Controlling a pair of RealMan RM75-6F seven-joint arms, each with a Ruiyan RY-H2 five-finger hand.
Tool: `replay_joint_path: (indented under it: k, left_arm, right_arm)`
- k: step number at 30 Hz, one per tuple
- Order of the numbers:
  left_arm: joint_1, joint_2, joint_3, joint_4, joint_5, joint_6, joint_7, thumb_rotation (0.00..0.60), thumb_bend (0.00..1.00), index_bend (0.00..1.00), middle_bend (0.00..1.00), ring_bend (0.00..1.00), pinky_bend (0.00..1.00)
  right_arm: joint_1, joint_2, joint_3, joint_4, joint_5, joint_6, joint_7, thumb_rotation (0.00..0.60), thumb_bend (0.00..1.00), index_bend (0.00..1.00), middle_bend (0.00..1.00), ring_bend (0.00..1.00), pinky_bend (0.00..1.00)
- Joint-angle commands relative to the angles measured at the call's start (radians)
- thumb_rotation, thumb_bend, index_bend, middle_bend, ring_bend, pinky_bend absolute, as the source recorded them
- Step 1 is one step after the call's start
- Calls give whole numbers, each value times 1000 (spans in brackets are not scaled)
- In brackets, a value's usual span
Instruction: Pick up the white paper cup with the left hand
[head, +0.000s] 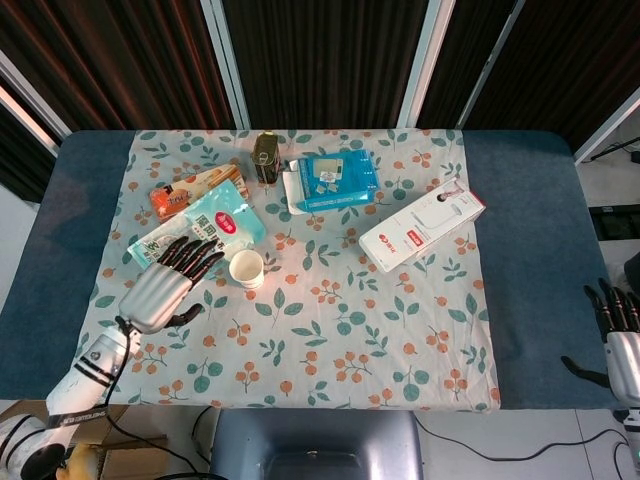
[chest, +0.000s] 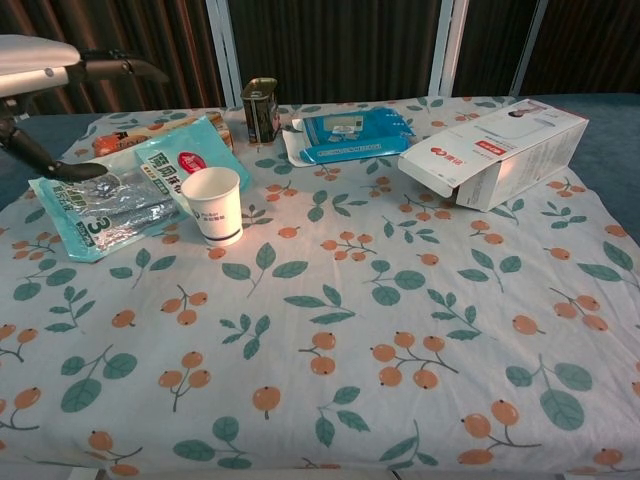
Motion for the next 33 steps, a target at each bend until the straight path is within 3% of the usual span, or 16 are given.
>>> replay_joint_path:
  k: [1, 5, 11, 33]
  left_arm:
    - [-128, -65, -24, 12, -154, -104, 196, 600, 307, 0, 0, 0, 0]
    - [-204, -139, -1, 35, -299, -123, 346, 600, 298, 0, 0, 0, 0]
    - [-309, -227, 41, 110, -503, -135, 465, 600, 299, 0, 0, 0, 0]
    - [-500, -339, 159, 244, -754, -4, 736, 600, 294, 0, 0, 0, 0]
  right_arm:
    - [0, 0, 1, 0, 5, -4, 0, 600, 112, 0, 0, 0, 0]
    - [2, -3, 4, -2, 8, -8, -3, 600, 112, 0, 0, 0, 0]
    - [6, -6, 6, 0, 21, -24, 2, 600, 112, 0, 0, 0, 0]
    - [4, -10, 14, 15, 51, -41, 12, 600, 112, 0, 0, 0, 0]
